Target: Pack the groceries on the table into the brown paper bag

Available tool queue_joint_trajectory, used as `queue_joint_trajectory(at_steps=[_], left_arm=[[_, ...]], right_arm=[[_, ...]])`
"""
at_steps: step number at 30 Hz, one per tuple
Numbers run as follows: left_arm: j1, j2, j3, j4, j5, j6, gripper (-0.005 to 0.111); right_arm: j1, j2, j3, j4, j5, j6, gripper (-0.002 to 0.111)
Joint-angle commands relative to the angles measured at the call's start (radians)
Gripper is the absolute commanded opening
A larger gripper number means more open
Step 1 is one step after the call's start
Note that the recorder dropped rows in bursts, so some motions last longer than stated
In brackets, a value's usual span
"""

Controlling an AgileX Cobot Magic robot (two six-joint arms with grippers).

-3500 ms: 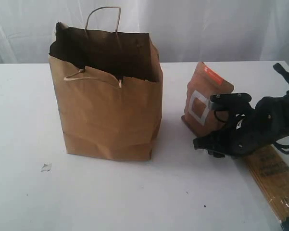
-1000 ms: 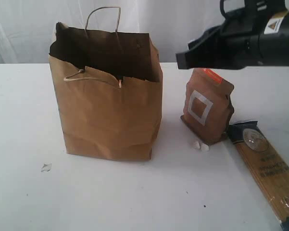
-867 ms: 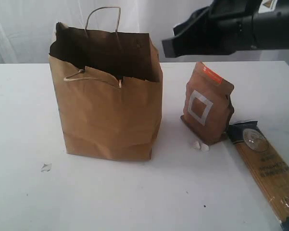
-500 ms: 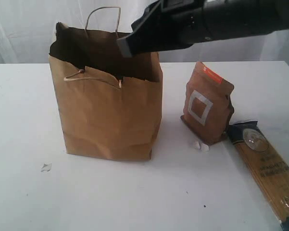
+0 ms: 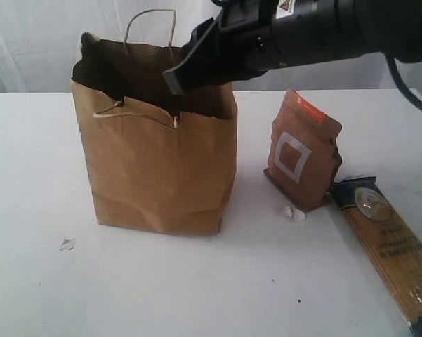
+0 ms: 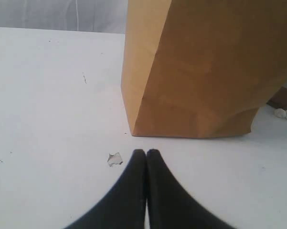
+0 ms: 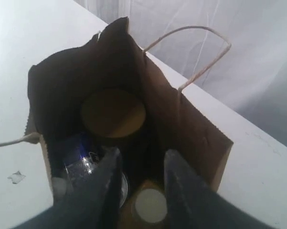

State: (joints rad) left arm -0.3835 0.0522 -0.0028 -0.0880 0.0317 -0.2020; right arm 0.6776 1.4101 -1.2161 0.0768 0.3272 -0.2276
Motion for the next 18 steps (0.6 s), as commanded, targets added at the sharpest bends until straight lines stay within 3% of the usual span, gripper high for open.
queue_joint_trajectory(at_steps=[1,14,18], left_arm=[[0.000,-0.005,0.003,-0.007,-0.003,0.000,0.000],[0.000,-0.005,0.003,-0.007,-0.003,0.000,0.000],[0.000,-0.005,0.003,-0.007,-0.003,0.000,0.000]], right_arm=[[0.001,-0.043,-0.009,-0.032,0.010,-0.002,0.030],[0.000,-0.245,0.021,-0.150,0.126,0.086,0.030],[0.000,-0.304,0.021,-0.262,0.160,0.181,0.030]])
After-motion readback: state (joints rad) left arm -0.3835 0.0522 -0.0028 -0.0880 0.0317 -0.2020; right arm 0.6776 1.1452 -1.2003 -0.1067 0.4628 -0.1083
